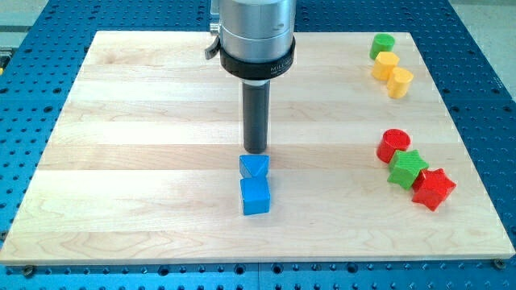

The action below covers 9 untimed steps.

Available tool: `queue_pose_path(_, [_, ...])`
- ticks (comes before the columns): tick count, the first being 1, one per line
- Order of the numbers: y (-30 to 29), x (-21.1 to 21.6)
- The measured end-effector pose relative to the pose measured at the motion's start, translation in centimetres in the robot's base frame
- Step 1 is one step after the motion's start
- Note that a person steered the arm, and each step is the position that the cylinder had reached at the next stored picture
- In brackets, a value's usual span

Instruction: Move the blue blocks diagonally to the yellow blocks

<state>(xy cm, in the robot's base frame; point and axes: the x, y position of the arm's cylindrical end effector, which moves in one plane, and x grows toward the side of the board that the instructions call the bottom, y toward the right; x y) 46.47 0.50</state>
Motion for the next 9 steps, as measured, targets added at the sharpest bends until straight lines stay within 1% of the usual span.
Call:
queue_pose_path(1, [1.7, 2.5])
queue_pose_path(3, [-2.1, 2.8])
queue_pose_path(4, [-2.7, 3.4])
queue_pose_path(5, [-2.5, -1.5])
queue_pose_path(6, [-0.4, -5.7])
queue_pose_path(7, [1.1, -5.7])
queue_pose_path(8, [1.2, -5.5])
queue_pose_path(9, [3.3, -4.4])
